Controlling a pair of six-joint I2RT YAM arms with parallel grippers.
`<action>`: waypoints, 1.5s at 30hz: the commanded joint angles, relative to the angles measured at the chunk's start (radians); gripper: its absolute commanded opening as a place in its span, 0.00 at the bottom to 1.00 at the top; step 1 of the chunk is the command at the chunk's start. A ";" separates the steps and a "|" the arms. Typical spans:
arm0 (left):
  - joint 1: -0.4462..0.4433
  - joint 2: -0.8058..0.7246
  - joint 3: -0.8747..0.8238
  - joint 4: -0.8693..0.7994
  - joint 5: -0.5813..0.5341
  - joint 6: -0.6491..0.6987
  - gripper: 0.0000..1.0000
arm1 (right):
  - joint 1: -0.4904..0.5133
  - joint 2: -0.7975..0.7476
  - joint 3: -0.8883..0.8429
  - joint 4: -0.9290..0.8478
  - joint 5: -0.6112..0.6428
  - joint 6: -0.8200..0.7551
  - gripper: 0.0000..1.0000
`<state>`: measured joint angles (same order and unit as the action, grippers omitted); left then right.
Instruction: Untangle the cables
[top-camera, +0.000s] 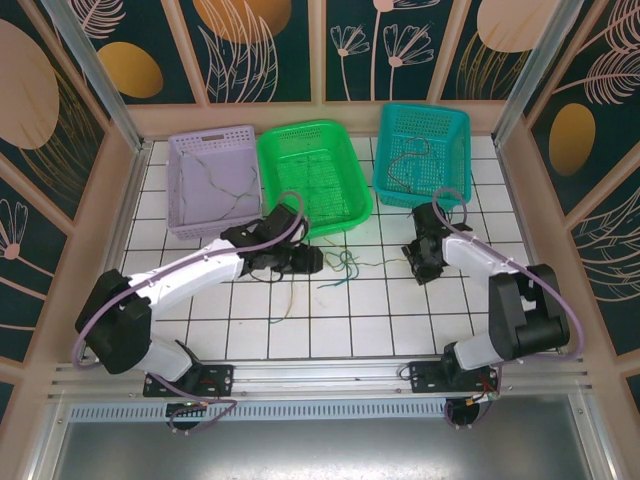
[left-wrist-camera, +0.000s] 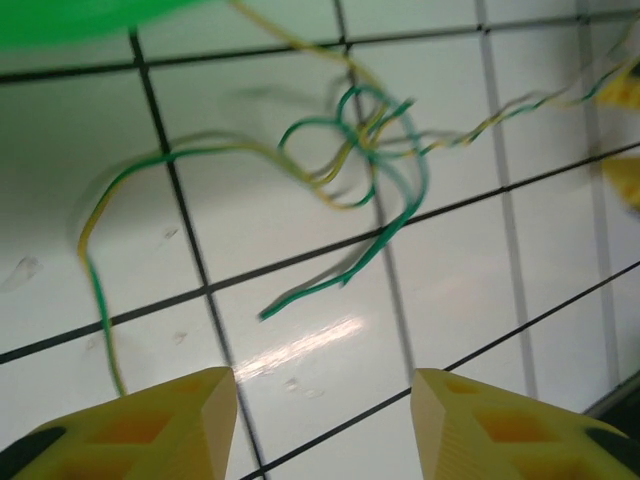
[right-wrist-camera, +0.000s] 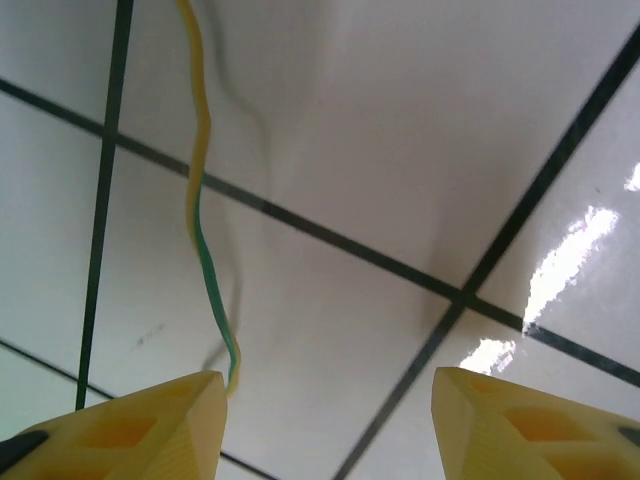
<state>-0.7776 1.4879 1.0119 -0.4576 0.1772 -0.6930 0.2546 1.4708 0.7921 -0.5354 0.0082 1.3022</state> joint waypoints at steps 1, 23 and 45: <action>-0.007 -0.002 -0.053 -0.070 -0.043 0.045 0.54 | -0.011 0.034 0.043 0.067 0.060 0.029 0.55; -0.014 0.124 -0.160 -0.084 -0.380 0.009 0.00 | -0.048 0.157 0.052 0.108 0.123 0.020 0.00; 0.153 -0.059 -0.195 -0.240 -0.615 -0.041 0.00 | -0.178 -0.093 0.121 -0.035 0.331 -0.248 0.00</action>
<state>-0.6266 1.4654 0.7742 -0.7170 -0.4461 -0.7631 0.0799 1.4033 0.8772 -0.5411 0.2996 1.1103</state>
